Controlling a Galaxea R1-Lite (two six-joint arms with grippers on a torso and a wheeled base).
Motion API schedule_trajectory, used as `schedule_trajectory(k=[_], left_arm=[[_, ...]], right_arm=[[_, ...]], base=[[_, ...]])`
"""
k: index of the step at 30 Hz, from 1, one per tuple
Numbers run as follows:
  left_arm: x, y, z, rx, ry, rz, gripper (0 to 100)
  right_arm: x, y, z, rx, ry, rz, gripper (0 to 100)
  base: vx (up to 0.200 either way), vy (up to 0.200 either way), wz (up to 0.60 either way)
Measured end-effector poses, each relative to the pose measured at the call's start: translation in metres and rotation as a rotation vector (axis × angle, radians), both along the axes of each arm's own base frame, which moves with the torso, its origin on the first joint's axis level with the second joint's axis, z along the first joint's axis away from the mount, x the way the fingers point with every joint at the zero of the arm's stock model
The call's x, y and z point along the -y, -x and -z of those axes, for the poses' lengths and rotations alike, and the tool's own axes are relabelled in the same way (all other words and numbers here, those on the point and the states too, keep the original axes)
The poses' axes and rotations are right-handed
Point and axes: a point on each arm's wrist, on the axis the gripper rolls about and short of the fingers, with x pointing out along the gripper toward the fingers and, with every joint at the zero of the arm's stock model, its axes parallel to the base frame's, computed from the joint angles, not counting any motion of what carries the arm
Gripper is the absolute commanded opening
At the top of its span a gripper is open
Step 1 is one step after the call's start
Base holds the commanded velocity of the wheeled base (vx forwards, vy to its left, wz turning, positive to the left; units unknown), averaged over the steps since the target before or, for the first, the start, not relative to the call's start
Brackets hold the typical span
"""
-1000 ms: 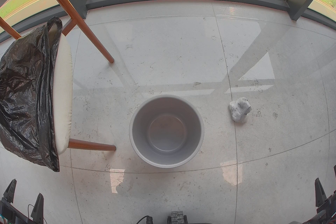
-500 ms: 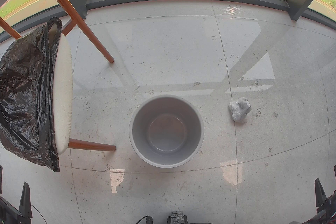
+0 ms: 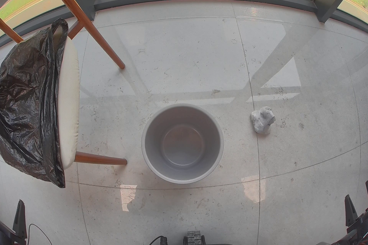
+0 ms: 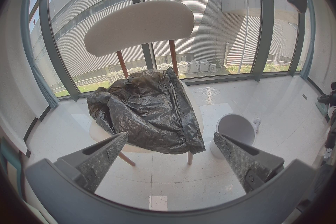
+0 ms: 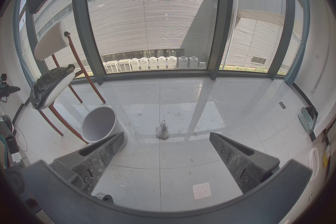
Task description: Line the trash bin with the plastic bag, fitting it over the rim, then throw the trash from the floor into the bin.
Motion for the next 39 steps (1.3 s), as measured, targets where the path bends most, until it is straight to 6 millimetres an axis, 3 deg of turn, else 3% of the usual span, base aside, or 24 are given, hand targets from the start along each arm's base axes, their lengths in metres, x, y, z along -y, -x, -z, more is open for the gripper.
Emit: schedule_trajectory(k=[6,14,39], left_arm=[[-0.001,0.005,-0.024,-0.004,0.001,0.022,100],[-0.001,-0.018,-0.054,-0.102,-0.003,0.071,100],[0.01,-0.152,-0.118,-0.357,0.013,0.111,100]], right_arm=[[0.0,0.0,0.0,0.0,-0.001,0.001,100],[0.0,0.0,0.0,0.0,-0.001,0.002,100],[0.0,0.0,0.0,0.0,0.0,0.002,100]], base=[[0.0,0.0,0.0],[0.0,0.0,0.0],[0.0,0.0,0.0]])
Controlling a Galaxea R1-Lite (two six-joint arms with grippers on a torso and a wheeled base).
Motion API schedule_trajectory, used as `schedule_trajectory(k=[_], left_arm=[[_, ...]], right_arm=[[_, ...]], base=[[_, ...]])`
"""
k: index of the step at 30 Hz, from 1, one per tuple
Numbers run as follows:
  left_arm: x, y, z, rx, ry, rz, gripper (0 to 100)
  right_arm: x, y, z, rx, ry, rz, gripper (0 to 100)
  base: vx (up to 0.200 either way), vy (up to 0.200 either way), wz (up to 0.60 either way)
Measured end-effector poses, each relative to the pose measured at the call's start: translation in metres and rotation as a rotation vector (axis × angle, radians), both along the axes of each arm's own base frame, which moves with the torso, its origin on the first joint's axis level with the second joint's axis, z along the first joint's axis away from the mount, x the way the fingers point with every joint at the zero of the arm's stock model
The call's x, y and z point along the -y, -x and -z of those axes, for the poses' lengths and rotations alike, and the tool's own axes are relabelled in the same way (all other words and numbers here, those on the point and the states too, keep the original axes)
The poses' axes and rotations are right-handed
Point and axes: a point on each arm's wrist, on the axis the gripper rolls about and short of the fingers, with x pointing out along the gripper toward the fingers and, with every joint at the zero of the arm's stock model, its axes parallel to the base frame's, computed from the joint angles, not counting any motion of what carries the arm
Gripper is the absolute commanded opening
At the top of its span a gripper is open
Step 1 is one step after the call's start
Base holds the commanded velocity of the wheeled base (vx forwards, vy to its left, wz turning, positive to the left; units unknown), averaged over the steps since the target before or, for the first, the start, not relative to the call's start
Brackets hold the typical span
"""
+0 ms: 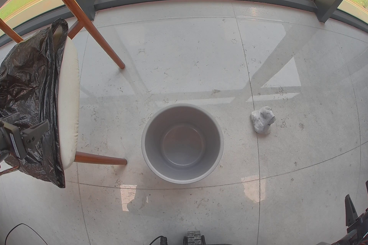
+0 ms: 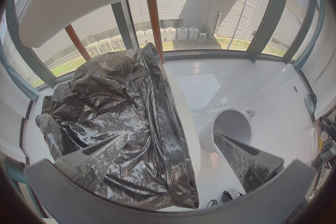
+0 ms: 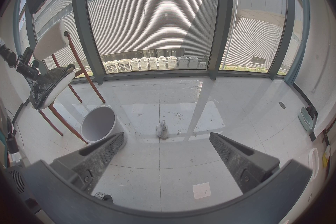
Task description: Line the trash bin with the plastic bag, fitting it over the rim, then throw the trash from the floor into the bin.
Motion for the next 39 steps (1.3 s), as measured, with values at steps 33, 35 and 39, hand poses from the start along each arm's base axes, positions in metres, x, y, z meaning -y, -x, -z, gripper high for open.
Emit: schedule_trajectory(k=[33,35,39], left_arm=[[-0.002,-0.096,-0.011,-0.039,-0.017,-0.032,100],[-0.003,-0.098,-0.01,-0.043,-0.019,-0.035,100],[-0.005,-0.101,-0.008,-0.047,-0.02,-0.046,100]], right_arm=[[0.0,0.0,0.0,0.0,0.001,-0.001,100],[0.0,0.0,0.0,0.0,0.001,-0.001,100],[0.0,0.0,0.0,0.0,0.001,-0.001,100]], base=[[0.0,0.0,0.0],[0.0,0.0,0.0],[0.0,0.0,0.0]])
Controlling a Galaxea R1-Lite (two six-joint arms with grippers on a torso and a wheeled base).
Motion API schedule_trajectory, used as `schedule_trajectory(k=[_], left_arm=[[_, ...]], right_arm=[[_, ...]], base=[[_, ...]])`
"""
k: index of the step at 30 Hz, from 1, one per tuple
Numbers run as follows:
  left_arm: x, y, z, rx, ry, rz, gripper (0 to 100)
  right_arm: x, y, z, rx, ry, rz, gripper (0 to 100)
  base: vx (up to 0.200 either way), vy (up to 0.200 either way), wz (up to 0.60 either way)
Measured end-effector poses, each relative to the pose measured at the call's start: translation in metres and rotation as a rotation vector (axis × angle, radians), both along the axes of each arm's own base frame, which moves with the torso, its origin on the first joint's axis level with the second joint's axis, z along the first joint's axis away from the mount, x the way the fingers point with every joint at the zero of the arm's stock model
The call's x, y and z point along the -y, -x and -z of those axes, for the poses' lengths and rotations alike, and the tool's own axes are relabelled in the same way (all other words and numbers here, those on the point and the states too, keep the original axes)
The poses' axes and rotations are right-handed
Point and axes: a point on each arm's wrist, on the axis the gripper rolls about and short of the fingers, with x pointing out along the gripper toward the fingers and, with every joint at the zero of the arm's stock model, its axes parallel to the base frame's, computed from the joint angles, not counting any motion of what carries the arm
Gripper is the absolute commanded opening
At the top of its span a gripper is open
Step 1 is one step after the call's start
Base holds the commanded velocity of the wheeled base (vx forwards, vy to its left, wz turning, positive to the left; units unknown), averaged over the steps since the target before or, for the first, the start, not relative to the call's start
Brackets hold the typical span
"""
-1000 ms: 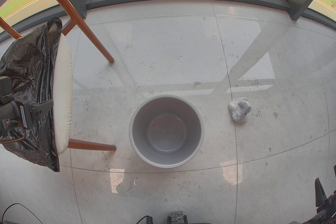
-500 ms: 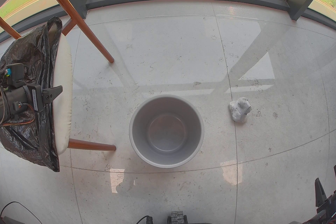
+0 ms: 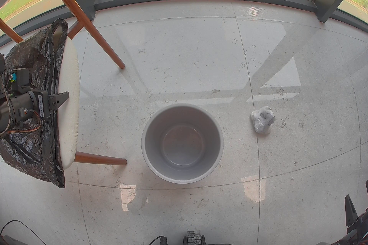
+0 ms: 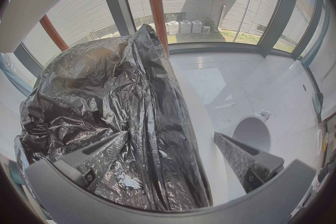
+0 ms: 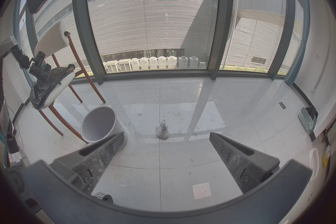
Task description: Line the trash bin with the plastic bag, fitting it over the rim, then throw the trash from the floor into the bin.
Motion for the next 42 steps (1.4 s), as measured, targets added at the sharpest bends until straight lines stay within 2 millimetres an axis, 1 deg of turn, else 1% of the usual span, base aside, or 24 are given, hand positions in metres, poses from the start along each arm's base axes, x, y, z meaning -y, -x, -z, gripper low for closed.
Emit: schedule_trajectory(k=[1,2,18,24,28,32,37,42], left_arm=[[-0.001,-0.001,0.0,0.001,-0.001,-0.004,100],[-0.001,-0.001,0.0,0.0,-0.001,-0.006,0],[-0.003,-0.003,0.003,-0.013,-0.005,-0.005,0],[-0.002,-0.002,0.003,-0.018,0.021,0.021,0],[-0.001,-0.002,0.003,-0.021,0.095,0.087,0],[-0.001,-0.001,0.001,-0.03,0.217,0.144,0],[-0.008,-0.001,-0.001,-0.044,0.35,0.19,0],[-0.02,-0.001,-0.003,-0.061,0.505,0.225,0]], right_arm=[[0.0,0.0,0.0,0.0,0.0,0.0,100],[0.0,0.0,0.0,0.0,0.0,0.0,100],[0.0,0.0,0.0,0.0,0.0,-0.001,100],[0.0,0.0,0.0,0.0,0.0,-0.001,100],[0.0,0.0,0.0,0.0,0.0,-0.001,100],[0.0,0.0,0.0,0.0,0.0,-0.001,100],[0.0,0.0,0.0,0.0,0.0,-0.001,100],[0.0,0.0,0.0,0.0,0.001,-0.001,100]], base=[[0.0,0.0,0.0],[0.0,0.0,0.0],[0.0,0.0,0.0],[0.0,0.0,0.0],[0.0,0.0,0.0],[0.0,0.0,0.0],[0.0,0.0,0.0],[0.0,0.0,0.0]])
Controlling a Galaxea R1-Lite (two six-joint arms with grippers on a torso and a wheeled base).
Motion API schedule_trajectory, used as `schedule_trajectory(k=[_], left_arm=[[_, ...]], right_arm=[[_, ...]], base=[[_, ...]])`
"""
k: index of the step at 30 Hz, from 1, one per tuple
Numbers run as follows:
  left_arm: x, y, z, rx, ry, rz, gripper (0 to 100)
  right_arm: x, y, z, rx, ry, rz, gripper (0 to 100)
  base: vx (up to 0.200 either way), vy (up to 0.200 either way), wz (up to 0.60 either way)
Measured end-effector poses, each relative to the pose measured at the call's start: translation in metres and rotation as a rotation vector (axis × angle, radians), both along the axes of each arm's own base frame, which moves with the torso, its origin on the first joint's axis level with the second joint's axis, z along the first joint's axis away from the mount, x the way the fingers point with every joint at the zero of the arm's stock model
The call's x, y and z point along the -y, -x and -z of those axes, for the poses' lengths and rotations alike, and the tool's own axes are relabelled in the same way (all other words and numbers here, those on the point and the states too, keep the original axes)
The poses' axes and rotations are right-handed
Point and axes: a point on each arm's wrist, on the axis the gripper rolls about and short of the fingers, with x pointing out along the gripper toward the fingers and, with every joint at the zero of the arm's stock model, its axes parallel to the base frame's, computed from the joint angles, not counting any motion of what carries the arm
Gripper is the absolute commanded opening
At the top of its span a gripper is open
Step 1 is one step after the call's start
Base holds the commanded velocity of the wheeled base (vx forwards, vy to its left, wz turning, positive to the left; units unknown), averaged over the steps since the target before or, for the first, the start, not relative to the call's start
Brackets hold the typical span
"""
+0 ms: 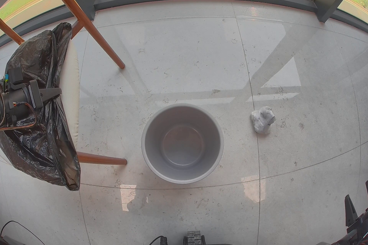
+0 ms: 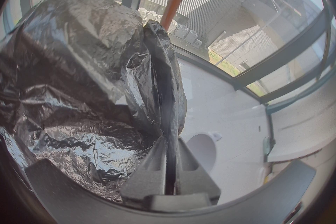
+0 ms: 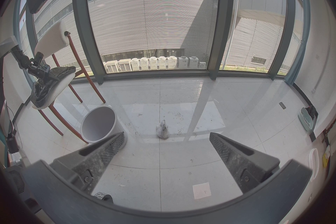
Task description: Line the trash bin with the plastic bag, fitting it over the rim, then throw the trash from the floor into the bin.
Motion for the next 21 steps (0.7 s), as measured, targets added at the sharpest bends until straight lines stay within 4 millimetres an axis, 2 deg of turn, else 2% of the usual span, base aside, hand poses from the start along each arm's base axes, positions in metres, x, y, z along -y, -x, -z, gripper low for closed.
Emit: schedule_trajectory(k=[5,10,21], left_arm=[[-0.004,0.002,-0.003,-0.04,0.161,0.064,0],[0.0,0.013,-0.011,-0.06,0.279,0.192,0],[0.012,0.059,-0.036,-0.129,0.513,0.438,0]], right_arm=[[0.0,0.0,0.0,0.0,0.0,0.001,100],[0.0,0.0,0.0,0.0,0.0,0.0,100],[0.0,0.0,0.0,0.0,-0.001,0.001,100]], base=[[0.0,0.0,0.0],[0.0,0.0,0.0],[0.0,0.0,0.0]])
